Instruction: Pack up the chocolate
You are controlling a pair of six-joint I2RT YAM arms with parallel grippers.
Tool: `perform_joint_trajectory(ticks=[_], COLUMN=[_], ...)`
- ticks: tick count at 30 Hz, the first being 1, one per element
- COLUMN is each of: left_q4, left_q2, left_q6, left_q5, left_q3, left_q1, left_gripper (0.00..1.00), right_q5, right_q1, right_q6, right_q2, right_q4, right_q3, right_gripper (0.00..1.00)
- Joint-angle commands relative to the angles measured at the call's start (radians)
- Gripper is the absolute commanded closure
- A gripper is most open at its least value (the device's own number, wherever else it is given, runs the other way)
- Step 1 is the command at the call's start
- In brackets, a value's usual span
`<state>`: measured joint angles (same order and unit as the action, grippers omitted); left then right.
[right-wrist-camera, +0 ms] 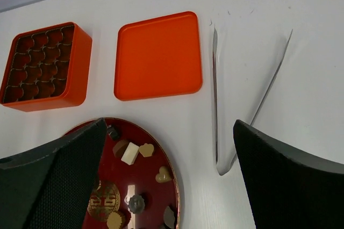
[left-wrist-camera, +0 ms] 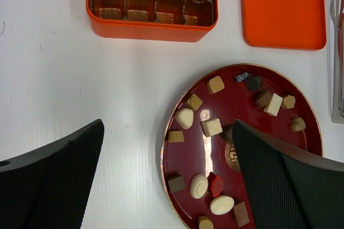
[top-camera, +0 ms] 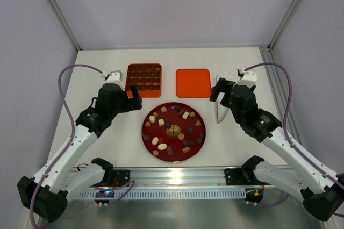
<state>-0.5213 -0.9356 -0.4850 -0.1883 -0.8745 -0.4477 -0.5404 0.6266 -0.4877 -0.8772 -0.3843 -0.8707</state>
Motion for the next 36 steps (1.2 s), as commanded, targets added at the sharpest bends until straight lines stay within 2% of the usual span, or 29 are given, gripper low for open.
perform_joint_trajectory(ticks=[1,4,7,8,12,18,28,36], left_q4=[0.015,0.001,-0.003,-0.008,-0.011,-0.013,-0.019,-0.019], left_q2=[0.018,0.014,0.012,0.011,0.004,0.001,-0.011,-0.026], left_q6=[0.011,0.020,0.029,0.029,0.028,0.026,0.023,0.023], left_q5=[-0.013,0.001,0.021,0.026,0.055,0.075,0.096,0.099], left_q3=[-0.029,-0.040,-0.041,-0.044,-0.049,-0.050,-0.047,-0.052], left_q1=[0.003,0.003,0.003,0.003,0.003,0.003,0.001,0.001], left_gripper=[0.00,0.00,0.00,0.00,0.00,0.00,0.00,0.00], right_q5=[0.003,0.045,0.106,0.165,0.293,0.327,0.287,0.257], right_q1=[0.001,-0.022,-0.126,-0.193,-0.320,-0.331,-0.332,-0.332], right_q6=[0.021,0.047,0.051,0.054,0.052,0.035,0.017,0.015], right_q2=[-0.020,-0.060,-0.149,-0.176,-0.233,-0.353,-0.580,-0.683], right_q4=[-0.037,-0.082,-0.166,-0.159,-0.075,0.011,0.088,0.117], right_q3=[-0.022,-0.051,-0.100,-0.093,0.002,0.061,0.032,-0.011], right_gripper=[0.00,0.00,0.00,0.00,0.00,0.00,0.00,0.01])
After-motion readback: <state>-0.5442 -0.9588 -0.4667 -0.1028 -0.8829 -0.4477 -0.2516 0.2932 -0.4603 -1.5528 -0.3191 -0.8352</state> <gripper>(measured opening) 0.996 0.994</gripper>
